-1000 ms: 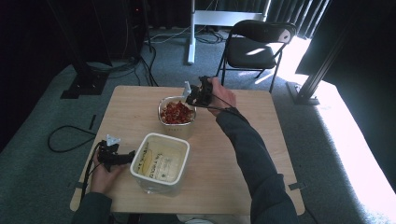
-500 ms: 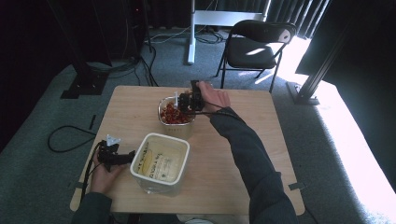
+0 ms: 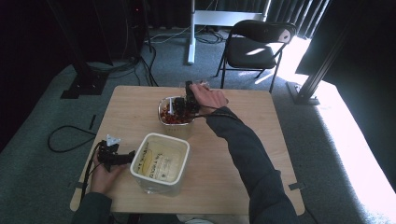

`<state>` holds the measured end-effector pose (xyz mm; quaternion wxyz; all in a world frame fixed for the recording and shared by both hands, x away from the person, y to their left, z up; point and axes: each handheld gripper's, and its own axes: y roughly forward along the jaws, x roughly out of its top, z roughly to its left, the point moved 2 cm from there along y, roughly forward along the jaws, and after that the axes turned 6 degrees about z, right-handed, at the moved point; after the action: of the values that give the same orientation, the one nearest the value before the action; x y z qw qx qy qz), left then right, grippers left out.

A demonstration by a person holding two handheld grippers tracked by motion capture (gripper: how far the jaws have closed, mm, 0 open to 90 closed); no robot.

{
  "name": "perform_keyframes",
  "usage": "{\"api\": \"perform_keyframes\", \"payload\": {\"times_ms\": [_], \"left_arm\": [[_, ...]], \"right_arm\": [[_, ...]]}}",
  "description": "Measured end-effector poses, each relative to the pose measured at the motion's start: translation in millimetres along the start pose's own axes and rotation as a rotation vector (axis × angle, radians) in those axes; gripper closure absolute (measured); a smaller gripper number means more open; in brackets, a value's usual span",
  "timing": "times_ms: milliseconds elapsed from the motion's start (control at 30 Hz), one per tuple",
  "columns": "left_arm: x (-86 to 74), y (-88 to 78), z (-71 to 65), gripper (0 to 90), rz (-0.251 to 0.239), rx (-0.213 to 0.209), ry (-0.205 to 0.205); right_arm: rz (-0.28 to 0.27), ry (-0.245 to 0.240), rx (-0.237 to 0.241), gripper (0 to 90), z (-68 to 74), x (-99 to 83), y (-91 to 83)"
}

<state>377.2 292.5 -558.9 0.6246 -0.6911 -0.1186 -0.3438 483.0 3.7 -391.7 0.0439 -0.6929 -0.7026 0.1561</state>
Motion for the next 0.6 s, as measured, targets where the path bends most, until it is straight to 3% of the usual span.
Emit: {"api": "perform_keyframes", "payload": {"times_ms": [600], "left_arm": [[-0.1, -0.3, 0.0, 10.4, 0.003, -0.001, 0.001]], "right_arm": [[0.021, -0.12, -0.058, 42.2, 0.9, 11.2, -4.9]]}}
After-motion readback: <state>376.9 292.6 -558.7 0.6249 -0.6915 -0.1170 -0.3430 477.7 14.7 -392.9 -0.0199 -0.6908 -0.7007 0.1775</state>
